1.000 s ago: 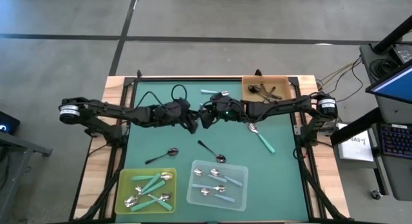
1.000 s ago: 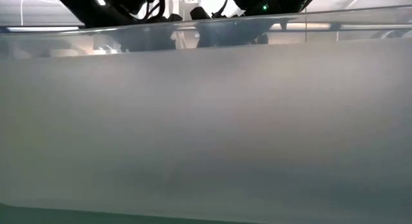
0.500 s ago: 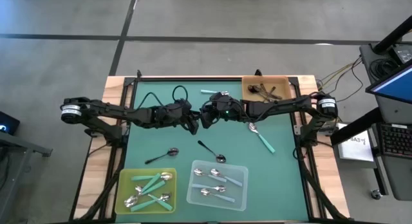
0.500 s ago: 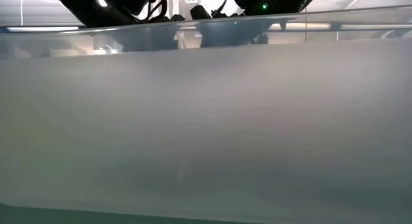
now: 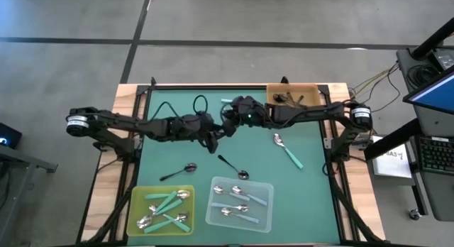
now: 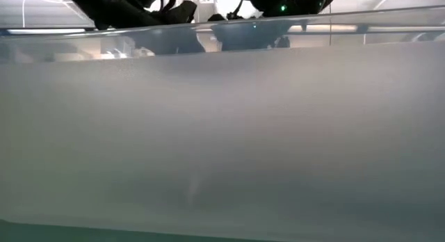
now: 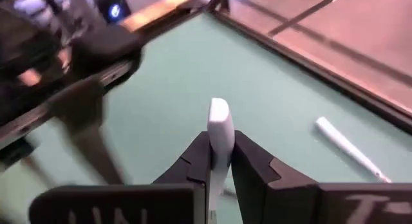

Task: Sort silverware by color (type)
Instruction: Put the blue spoon into the transparent bin

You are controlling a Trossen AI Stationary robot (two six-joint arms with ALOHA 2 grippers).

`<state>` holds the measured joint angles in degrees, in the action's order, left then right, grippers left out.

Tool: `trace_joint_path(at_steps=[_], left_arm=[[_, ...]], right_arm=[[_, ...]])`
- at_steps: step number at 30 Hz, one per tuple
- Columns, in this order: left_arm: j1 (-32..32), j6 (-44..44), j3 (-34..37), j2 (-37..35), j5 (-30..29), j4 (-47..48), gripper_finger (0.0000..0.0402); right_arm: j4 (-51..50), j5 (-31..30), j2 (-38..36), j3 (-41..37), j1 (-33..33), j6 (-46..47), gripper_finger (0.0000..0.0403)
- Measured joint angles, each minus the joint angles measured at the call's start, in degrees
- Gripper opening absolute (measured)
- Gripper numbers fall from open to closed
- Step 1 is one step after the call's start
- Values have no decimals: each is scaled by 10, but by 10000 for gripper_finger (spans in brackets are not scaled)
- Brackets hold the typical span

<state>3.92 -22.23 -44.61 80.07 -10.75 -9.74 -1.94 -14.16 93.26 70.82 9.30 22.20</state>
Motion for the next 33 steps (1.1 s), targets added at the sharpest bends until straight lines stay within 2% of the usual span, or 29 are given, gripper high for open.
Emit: trace_joint_path(at_steps=[2, 6, 9, 12, 17, 22, 28, 33], left_arm=[[1, 13, -16, 0, 4, 42, 149], [1, 40, -58, -1, -4, 153, 152], [1, 64, -76, 0, -29, 224, 147], [4, 68, -77, 0, -54, 289, 141], [11, 68, -58, 0, -69, 361, 133], [22, 85, -34, 2, -73, 348, 132], [30, 95, -25, 9, -83, 307, 132], [30, 96, -25, 8, -83, 277, 132]], right_arm=[[-54, 32, -11, 17, 5, -2, 31], [-149, 142, -31, 49, 5, 1, 31], [-188, 214, -39, 61, -21, 7, 31], [-212, 259, -39, 60, -70, 20, 31], [-218, 262, -28, 58, -164, 33, 31], [-216, 249, -14, 58, -225, 42, 31], [-220, 244, 25, 58, -252, 43, 34], [-220, 247, 49, 58, -261, 51, 96]])
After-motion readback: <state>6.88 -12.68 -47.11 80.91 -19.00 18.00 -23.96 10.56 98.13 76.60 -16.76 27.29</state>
